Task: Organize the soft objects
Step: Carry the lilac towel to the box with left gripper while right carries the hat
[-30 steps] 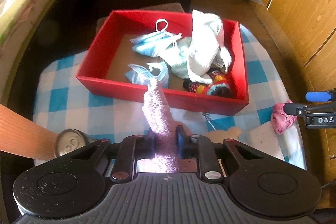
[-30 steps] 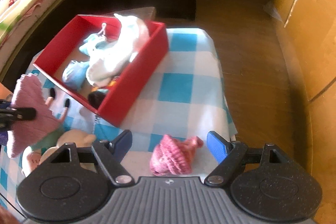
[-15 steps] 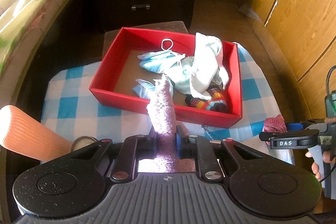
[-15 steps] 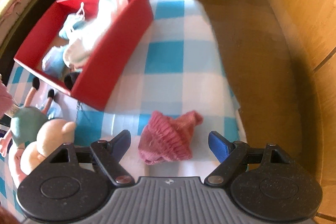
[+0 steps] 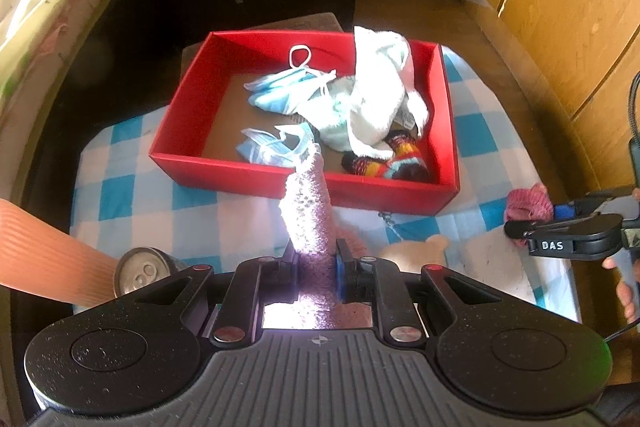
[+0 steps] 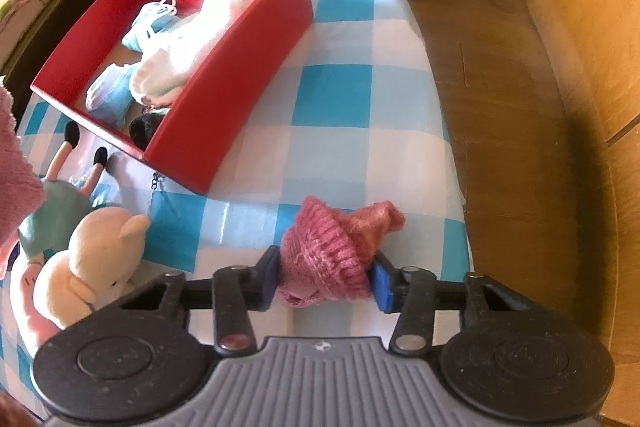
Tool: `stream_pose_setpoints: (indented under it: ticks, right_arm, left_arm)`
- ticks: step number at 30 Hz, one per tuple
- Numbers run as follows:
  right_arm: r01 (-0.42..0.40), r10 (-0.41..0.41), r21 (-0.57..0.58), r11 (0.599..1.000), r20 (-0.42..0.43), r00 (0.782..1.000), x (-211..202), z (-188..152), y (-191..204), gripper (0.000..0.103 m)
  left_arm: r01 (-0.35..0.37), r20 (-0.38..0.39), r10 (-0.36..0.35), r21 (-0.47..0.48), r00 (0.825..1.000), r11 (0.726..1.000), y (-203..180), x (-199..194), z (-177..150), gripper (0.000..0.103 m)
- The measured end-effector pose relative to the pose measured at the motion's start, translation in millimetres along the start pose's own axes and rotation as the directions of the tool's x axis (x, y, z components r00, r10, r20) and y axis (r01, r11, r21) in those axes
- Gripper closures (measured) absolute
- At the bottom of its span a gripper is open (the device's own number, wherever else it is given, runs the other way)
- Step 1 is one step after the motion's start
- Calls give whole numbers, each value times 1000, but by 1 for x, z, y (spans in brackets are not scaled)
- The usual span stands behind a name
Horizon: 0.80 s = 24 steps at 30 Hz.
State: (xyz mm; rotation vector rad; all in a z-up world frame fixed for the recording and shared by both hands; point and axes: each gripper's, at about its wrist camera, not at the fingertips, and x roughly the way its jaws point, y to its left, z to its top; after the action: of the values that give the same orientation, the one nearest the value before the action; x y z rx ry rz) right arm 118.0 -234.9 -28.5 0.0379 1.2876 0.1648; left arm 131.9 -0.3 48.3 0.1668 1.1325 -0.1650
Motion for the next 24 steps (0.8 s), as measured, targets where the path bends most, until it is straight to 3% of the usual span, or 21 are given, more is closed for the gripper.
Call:
stream_pose_setpoints:
  ticks: [11,24]
  right_arm:
    - [22,-18,-89,996,49,999,-34,3,15,86]
    - [-7,27,-174,985,115,993,-80,10,53,86]
  left_arm:
    - [-12,-8,12,29,1000,1000,-7,-2,-2,88]
    - [-22,13,22,33,1000,999,-8,-18,-3,88]
